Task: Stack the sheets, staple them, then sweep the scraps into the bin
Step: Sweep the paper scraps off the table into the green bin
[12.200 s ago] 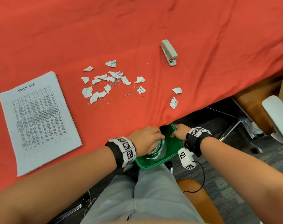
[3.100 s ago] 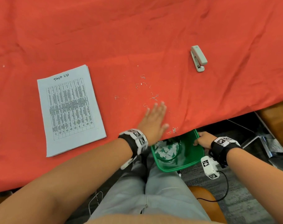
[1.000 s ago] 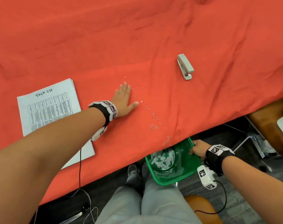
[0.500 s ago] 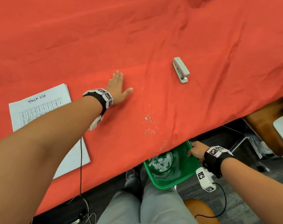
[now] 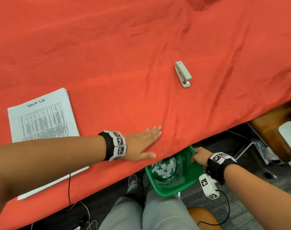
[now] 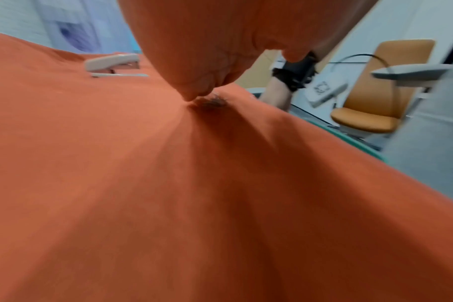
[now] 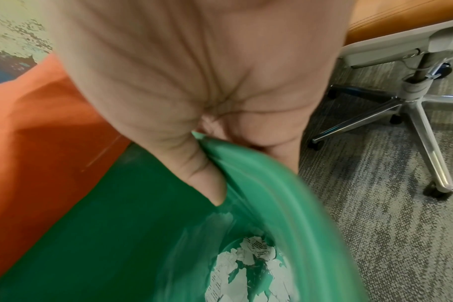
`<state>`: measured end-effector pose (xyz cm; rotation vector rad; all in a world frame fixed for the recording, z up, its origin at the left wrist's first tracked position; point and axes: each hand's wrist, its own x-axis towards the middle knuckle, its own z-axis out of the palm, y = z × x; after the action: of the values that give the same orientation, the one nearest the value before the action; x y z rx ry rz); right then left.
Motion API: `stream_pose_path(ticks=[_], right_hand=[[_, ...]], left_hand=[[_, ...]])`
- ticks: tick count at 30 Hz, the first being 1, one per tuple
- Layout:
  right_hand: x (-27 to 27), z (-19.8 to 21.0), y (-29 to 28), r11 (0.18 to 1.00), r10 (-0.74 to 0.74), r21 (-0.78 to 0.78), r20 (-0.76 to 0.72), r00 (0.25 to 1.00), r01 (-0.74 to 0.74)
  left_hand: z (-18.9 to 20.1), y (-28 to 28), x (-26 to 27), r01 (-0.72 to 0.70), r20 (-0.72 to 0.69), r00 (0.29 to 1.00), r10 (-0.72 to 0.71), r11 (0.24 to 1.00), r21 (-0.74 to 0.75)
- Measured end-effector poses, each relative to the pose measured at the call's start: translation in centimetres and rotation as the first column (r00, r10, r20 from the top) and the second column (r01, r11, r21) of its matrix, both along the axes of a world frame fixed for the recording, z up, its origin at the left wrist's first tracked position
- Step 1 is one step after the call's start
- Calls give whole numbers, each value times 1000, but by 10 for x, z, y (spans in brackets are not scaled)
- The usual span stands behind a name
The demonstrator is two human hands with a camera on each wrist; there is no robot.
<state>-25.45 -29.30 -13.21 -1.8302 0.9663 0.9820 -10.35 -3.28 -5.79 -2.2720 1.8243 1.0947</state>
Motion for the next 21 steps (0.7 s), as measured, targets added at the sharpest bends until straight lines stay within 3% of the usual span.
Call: stream_pose_path(ticks=[3,8,12,17,21], right_hand=[[1,-4,-2,1000,8,-1,0,1000,-8],[-2,-11,-5,999,39,-11,-1,999,-39],[-5,-7,-3,1000,27,-1,0,1000,-27],[-7,-6,-2,1000,20,-1,18,1000,-20],[-8,-4,1,1000,21,-7,17,1000,-21]], left_hand=[[2,-22,45,-217,54,974,222,973,-82],[-12,-40,115,-492,155,849,505,863,-114],[-16,-43,100,-446,134,881,453,891,-81],[-10,-27,30,-267,15,963,269,962,-61],[-3,-13,-25,-196,-80,978,192,980,-40]])
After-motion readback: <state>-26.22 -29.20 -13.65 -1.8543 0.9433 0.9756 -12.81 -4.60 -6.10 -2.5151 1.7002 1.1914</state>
